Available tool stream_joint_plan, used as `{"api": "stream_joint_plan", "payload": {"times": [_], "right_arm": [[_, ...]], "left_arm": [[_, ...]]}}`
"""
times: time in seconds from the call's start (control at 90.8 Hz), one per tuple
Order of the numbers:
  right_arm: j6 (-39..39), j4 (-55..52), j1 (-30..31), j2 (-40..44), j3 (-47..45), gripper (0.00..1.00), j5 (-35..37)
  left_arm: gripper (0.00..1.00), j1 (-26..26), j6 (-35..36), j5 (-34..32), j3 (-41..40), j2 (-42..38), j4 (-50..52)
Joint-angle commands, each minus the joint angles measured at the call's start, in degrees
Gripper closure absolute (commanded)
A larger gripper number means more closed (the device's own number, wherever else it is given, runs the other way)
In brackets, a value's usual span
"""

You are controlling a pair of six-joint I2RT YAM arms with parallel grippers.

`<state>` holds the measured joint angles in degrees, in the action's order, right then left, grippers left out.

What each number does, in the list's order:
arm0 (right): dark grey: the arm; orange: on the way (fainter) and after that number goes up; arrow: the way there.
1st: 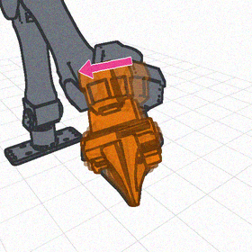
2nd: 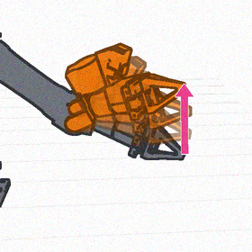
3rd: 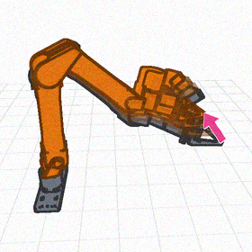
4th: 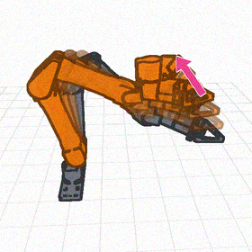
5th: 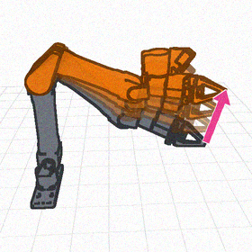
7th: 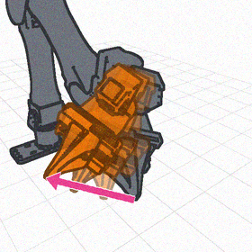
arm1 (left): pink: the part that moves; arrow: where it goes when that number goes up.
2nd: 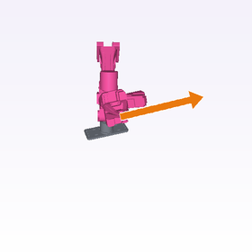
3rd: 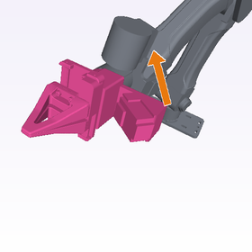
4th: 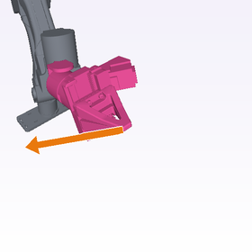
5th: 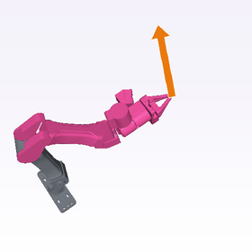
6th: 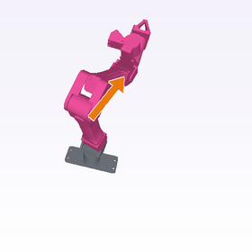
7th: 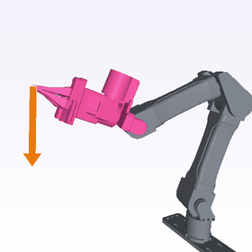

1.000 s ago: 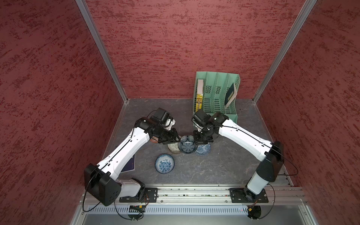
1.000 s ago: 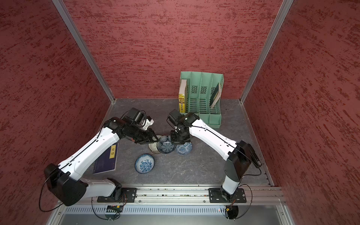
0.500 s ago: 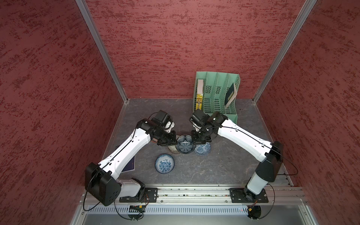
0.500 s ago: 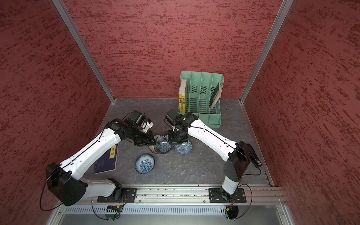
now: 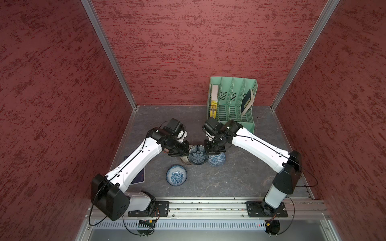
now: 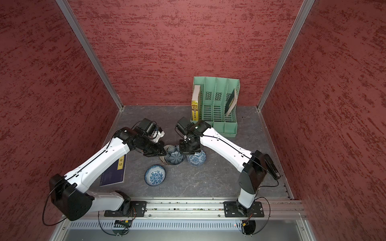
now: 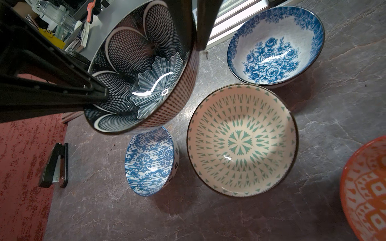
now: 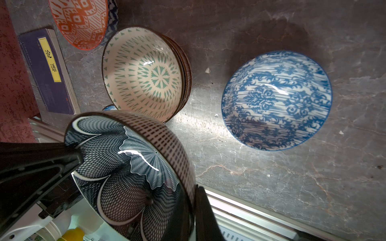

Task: Stack the bowls
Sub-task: Pick up the bowl from the center of the board, then place the bowl on the bowl.

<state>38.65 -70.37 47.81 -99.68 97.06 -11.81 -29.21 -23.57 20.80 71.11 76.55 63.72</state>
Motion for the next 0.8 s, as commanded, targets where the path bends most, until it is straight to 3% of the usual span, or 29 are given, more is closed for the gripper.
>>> {"api": "stream_joint_plan", "payload": {"times": [0.0, 0.121, 0.242, 0.43, 0.793], "right_arm": [[0.1, 1.0, 0.5, -0.4, 2.9, 1.0, -0.9], [-1.0, 0.1, 0.5, -0.9, 4.1, 0.69, -0.2], [-1.9, -0.5, 0.5, -0.7, 4.8, 0.56, 0.8], [-2.9, -2.1, 0.3, 0.2, 5.5, 0.5, 2.8], [-3.2, -1.5, -1.4, 5.3, 1.9, 0.51, 4.0]], "left_arm": [[1.0, -0.1, 0.4, -1.0, 0.0, -1.7, -0.8], [1.0, 0.4, 0.0, -2.4, 0.4, -2.4, -0.5], [1.0, 1.4, 0.1, -3.2, 0.6, -2.2, -0.1], [1.0, 3.9, 0.4, -4.0, 0.6, -2.1, -0.1], [1.0, 8.2, 0.8, -2.9, -3.6, -0.2, -5.4]]}}
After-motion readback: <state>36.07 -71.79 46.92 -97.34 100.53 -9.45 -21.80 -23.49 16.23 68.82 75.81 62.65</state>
